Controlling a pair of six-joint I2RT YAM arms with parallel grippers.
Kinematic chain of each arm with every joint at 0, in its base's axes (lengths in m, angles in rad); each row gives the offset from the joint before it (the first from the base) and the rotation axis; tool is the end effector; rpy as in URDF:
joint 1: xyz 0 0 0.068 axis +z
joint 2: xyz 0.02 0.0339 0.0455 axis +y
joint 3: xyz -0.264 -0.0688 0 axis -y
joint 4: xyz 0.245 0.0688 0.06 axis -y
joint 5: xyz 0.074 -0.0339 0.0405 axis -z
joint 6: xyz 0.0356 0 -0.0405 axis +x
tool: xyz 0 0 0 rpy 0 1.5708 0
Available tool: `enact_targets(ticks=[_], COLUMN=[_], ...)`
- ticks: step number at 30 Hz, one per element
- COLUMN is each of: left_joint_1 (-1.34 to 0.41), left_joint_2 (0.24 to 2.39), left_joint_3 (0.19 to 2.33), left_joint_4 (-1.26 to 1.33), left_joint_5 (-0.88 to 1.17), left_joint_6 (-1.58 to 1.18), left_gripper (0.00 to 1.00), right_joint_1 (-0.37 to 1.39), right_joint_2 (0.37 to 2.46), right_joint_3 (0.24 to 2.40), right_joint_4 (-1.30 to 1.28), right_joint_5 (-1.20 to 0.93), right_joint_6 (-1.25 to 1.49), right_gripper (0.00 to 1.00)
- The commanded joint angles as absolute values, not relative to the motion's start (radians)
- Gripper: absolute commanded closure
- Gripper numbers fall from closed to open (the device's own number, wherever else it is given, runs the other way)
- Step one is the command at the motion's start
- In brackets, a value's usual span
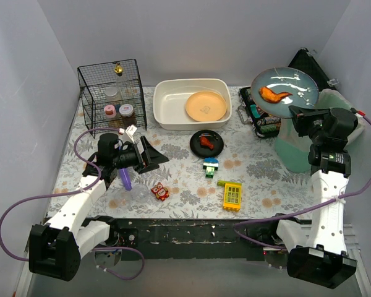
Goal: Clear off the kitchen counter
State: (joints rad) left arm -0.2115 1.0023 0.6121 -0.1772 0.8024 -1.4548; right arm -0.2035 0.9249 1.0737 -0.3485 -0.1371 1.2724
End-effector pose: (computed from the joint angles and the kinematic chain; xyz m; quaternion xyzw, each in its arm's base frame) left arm 0.2005 -0.0692 0.2452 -0.3174 0.7655 -0.5579 0.0444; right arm 0.1984 -0.0360 0.3983 0.4875 0.6005 0.3674 0.5165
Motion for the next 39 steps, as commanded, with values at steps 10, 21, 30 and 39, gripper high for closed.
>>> enact_targets(ticks=[10,21,30,39], left_joint_1=[-0.209,-0.209,-0.207,-0.209], left_joint_2=[1.006,0.991,1.003,1.002], left_joint_3=[0.634,0.618,0.626,0.627], left_joint_4=[-0.242,-0.247,-0.249,-0.252], left_joint_5=[0.831,0.841,0.842,0.841], left_joint_6=[-1.381,-1.381,-1.371,-1.362], left_gripper=[0.11,0.11,0.11,0.11], right_joint_1=[-0.351,-0.442,-0.479,-0.482], right_joint_2=[0.89,0.897,0.897,0.902], right_joint_3=[1.204,1.241,1.281,1.315], right_joint_4=[-0.222,-0.296,-0.344,-0.362], right_joint_5=[-0.074,0.075,0.187,0.325], right_joint_6=[1.23,1.207,1.129,1.002], right_gripper=[0.99,0.99,0.99,0.99])
